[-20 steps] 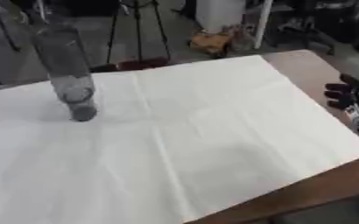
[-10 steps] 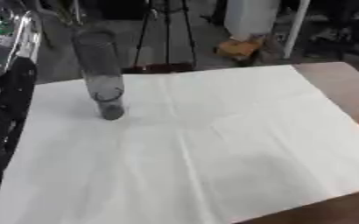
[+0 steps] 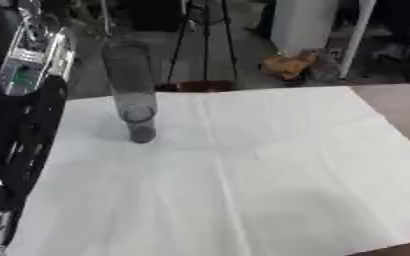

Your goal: Arrange flowers into the vase.

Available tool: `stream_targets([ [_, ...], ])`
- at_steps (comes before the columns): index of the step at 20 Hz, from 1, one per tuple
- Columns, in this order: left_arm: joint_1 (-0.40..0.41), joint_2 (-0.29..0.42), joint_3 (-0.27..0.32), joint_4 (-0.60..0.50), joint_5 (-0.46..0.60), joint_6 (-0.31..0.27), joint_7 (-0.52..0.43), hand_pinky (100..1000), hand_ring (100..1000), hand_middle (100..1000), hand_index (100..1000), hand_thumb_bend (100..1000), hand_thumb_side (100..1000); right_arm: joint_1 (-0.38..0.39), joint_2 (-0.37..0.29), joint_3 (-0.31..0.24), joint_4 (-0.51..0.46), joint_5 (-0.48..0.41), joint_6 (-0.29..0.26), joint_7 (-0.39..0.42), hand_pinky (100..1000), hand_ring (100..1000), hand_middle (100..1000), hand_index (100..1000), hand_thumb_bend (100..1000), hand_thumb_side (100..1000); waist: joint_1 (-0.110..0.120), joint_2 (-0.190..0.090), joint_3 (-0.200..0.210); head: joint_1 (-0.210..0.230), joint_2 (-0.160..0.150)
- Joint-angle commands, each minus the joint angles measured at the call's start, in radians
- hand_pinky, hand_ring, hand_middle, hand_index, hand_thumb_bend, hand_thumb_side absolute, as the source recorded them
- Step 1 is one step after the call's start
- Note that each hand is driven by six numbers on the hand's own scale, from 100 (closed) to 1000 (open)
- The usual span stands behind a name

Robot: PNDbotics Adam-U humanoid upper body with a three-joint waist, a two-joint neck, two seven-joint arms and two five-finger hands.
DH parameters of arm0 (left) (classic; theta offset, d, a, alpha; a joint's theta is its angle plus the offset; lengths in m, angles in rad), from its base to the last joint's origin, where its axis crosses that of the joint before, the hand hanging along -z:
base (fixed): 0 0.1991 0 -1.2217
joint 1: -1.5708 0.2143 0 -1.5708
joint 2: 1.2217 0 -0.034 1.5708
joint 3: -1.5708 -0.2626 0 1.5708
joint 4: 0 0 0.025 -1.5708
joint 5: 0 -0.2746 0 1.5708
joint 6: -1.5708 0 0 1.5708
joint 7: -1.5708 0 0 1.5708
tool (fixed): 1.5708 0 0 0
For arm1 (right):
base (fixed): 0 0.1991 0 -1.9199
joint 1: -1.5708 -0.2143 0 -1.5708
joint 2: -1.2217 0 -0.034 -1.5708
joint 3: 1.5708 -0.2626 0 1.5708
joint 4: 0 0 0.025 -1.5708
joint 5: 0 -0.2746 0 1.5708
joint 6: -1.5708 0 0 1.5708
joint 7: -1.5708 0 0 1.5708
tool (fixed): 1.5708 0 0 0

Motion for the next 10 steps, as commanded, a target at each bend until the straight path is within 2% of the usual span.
stream_targets([
  [1,-0.026,0.009,0.014,0.006,0.021,-0.024,-0.006,100,100,100,100,1000,165,-0.013,-0.013,-0.005,-0.01,0.0,-0.001,0.004,885,882,845,1000,165,701,0.013,-0.013,-0.005,0.02,-0.027],
  [10,-0.029,0.001,0.02,0.073,0.037,-0.044,0.001,100,100,100,100,1000,181,-0.016,-0.01,-0.004,-0.009,0.002,0.0,0.006,885,881,844,1000,164,702,0.016,-0.009,-0.015,0.041,-0.041],
])
